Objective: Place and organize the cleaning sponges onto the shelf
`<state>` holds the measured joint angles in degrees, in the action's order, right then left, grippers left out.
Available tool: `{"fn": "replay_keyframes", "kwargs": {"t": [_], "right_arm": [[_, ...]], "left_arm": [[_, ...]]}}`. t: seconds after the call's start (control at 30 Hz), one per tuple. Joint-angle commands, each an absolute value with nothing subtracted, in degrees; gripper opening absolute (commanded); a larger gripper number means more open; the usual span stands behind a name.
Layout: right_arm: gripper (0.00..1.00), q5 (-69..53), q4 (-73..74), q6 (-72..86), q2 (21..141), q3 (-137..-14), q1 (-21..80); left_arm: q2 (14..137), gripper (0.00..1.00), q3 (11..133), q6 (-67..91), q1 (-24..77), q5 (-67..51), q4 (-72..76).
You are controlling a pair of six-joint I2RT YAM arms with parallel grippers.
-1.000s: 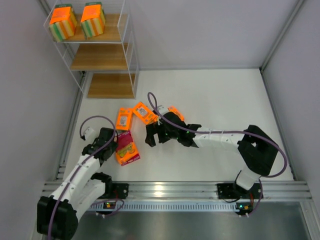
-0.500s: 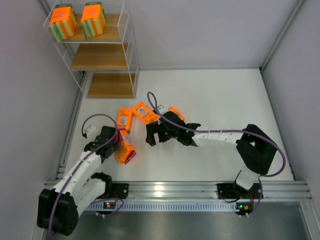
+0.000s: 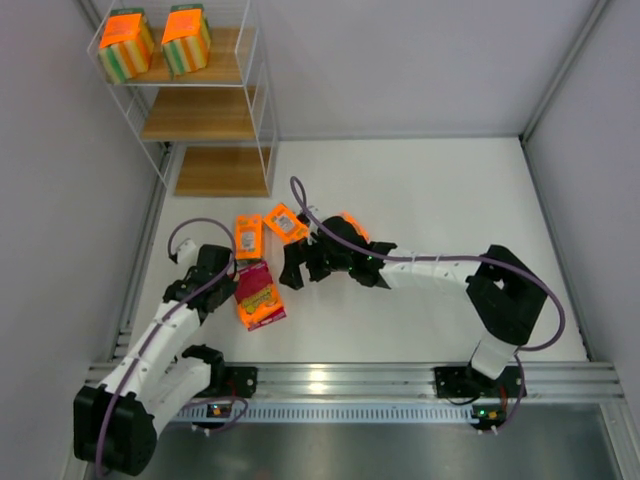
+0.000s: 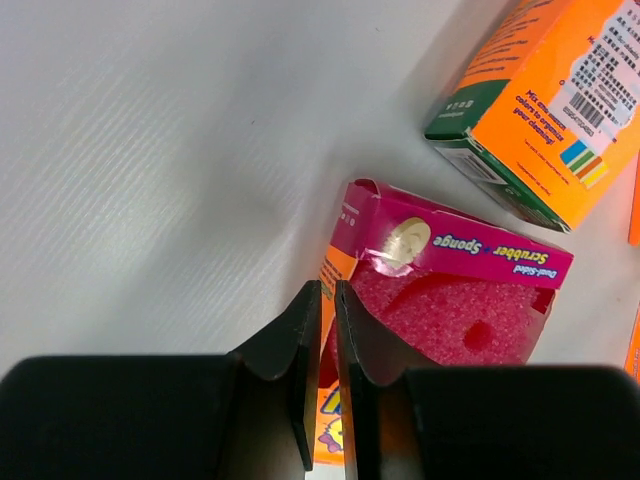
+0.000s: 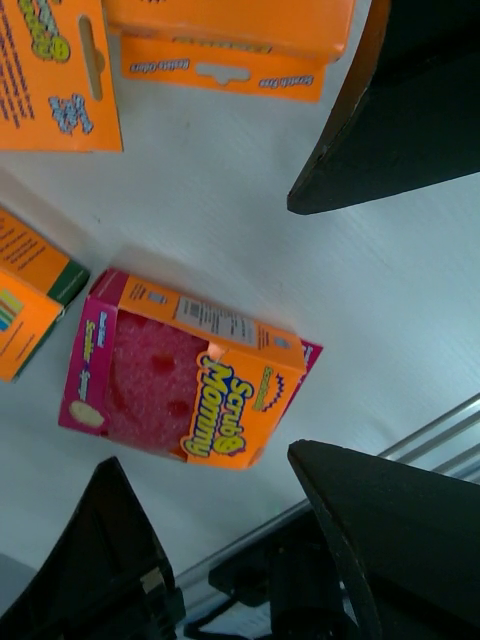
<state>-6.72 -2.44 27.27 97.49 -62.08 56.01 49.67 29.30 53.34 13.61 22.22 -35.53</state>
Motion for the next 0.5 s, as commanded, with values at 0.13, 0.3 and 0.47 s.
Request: {"fn": "replay_keyframes", "kwargs": {"t": [0.13, 0.3, 0.47], "right_arm": [[0.99, -16.70, -13.27, 29.61, 103.52, -63.98, 55.55], [0.99, -15.82, -11.69, 32.42, 107.05, -65.74, 55.55], [0.94, -14.07, -11.07, 33.57, 109.07, -68.46, 55.55]], "left_arm": [[50.89, 0.17, 31.02, 50.01, 13.80, 18.30, -34.28], [48.26, 0.24, 31.03, 46.59, 13.89, 16.26, -34.28], [46.41, 0.28, 29.01, 46.23, 13.89, 14.95, -32.61]]}}
